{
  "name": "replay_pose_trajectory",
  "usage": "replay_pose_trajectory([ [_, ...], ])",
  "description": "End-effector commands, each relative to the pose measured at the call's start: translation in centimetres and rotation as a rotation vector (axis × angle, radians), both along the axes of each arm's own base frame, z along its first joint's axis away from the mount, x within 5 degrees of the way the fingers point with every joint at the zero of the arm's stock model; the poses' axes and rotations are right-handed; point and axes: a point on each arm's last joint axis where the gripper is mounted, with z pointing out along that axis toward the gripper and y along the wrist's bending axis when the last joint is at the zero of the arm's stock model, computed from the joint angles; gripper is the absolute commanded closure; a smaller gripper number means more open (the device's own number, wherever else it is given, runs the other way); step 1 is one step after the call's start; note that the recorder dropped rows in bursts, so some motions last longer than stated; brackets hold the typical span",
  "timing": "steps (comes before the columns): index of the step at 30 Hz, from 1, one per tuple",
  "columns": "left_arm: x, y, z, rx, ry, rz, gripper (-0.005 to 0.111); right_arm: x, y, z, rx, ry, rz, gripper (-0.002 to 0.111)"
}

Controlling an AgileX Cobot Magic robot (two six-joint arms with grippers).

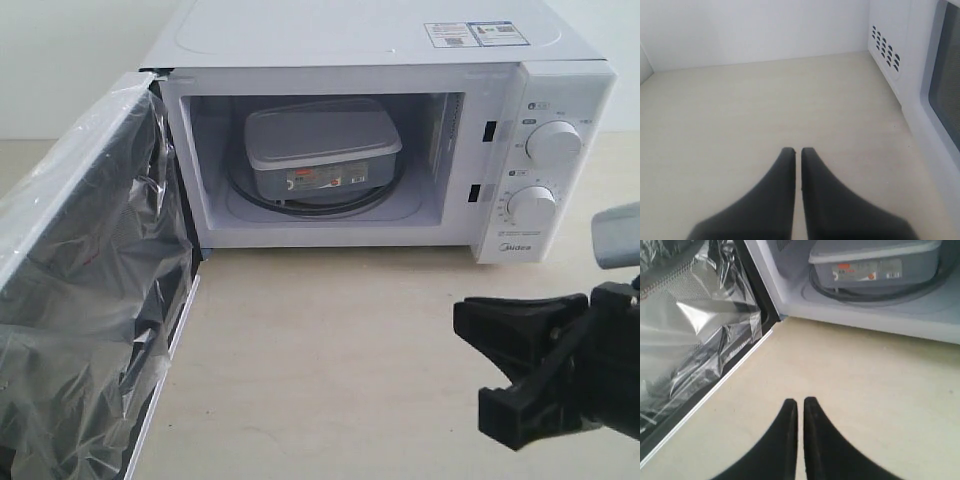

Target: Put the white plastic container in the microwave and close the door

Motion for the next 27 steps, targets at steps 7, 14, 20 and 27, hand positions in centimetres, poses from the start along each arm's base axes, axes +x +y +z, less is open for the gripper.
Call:
replay_pose_trajectory([
  [7, 0.01, -0.06, -0.07, -0.01, -0.004, -0.008, 0.102, -1.26, -0.82, 0.15, -0.038, 0.035, 0.037, 0.108],
  [14, 0.01, -0.06, -0.07, -0.01, -0.004, -0.008, 0.102, -1.28, -0.83, 0.1, -0.045, 0.037, 0.04, 0.108],
  [20, 0.01, -0.06, -0.07, -0.01, -0.004, -0.008, 0.102, -1.24, -0.81, 0.17, -0.048, 0.021, 0.043, 0.108],
  [27, 0.01, -0.06, -0.07, -0.01, -0.004, -0.008, 0.102, -1.24, -0.81, 0.19, -0.051, 0.016, 0.045, 0.108],
])
